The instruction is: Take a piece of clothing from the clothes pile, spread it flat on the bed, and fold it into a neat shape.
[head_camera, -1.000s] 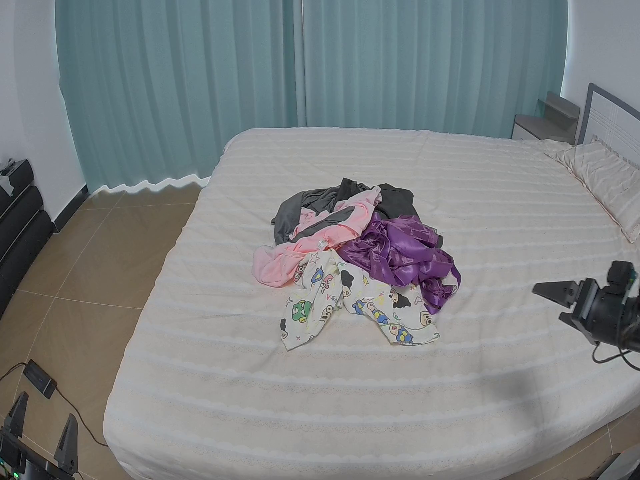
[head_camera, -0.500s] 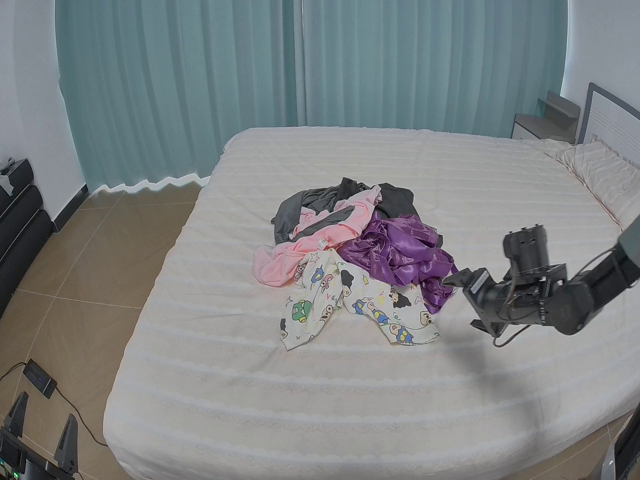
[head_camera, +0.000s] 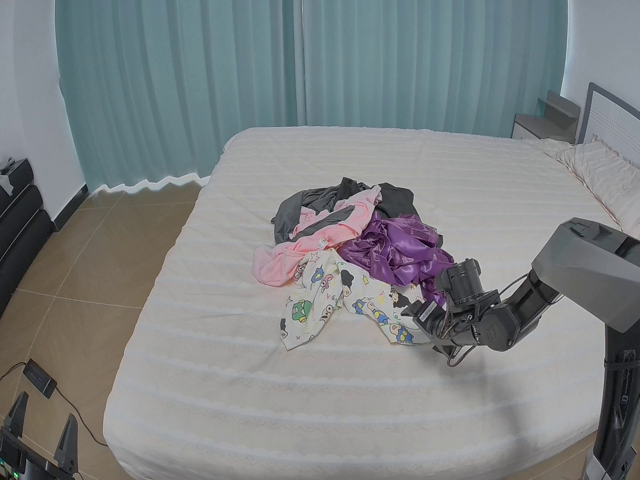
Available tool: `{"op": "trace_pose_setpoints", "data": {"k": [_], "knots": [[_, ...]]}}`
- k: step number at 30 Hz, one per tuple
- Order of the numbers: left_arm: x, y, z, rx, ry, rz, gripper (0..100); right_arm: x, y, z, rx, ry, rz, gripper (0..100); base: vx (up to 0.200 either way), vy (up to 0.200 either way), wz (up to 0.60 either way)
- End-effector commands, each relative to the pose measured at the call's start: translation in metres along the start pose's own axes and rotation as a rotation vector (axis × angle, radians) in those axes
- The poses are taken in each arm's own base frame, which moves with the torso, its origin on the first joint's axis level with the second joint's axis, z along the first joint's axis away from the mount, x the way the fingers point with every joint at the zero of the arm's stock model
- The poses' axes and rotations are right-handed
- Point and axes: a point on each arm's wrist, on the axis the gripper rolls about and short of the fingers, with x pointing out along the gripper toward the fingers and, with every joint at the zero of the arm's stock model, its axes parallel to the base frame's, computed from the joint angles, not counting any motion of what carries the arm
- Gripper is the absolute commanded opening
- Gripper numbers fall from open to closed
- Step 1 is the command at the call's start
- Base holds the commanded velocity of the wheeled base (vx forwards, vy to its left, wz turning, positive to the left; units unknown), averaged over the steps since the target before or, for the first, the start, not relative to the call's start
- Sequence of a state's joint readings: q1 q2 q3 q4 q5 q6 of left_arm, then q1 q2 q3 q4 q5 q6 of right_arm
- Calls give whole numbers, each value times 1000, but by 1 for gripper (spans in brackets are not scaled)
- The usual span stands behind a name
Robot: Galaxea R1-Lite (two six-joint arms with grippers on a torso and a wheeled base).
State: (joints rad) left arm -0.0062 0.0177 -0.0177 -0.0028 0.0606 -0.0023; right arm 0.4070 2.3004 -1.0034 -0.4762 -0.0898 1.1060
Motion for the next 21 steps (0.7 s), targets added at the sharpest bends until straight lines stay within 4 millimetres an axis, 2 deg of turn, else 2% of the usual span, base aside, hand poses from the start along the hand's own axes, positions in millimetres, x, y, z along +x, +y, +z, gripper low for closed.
{"op": "trace_pose_setpoints", "data": {"k": [1, 5, 13, 21], "knots": [[0, 0, -5, -1, 0, 1, 100, 13, -9, -7, -7, 21, -35, 100, 0, 0, 0], [0, 0, -5, -1, 0, 1, 100, 17, -4, -5, -26, 16, -27, 100, 0, 0, 0], [0, 0, -5, -1, 0, 1, 100, 48, 9, -11, -90, -58, -37, 100, 0, 0, 0], [0, 0, -5, -1, 0, 1, 100, 52, 30, -16, -127, -69, 20, 100, 0, 0, 0]]}}
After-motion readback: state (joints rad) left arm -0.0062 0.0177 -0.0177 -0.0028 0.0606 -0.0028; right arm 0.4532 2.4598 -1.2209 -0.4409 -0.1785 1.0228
